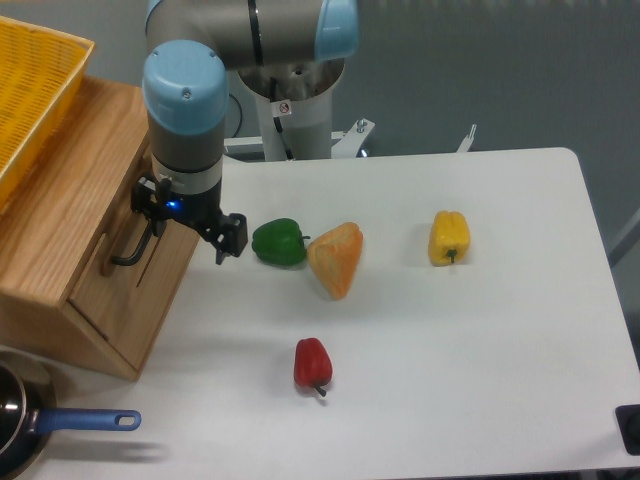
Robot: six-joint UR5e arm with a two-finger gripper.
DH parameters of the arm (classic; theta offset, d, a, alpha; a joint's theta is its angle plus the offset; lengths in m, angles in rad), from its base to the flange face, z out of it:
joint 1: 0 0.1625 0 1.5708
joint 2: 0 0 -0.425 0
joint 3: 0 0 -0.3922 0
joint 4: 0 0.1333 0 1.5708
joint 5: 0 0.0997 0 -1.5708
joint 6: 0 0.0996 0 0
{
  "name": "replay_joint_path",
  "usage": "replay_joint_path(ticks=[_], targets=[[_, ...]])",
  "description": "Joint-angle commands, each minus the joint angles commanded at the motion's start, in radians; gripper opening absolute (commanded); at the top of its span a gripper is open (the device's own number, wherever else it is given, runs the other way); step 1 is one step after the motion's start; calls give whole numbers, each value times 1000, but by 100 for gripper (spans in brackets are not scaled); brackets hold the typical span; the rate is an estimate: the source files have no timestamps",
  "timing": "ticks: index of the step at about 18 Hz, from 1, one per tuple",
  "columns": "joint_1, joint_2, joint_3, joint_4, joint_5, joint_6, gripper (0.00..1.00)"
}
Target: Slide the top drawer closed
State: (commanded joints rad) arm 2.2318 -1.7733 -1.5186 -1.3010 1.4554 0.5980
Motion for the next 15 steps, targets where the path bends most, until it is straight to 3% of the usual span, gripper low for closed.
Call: replay_joint_path(ticks=[9,15], targets=[[104,0,-2,8,94,222,100],[175,8,-3,0,100,295,100]])
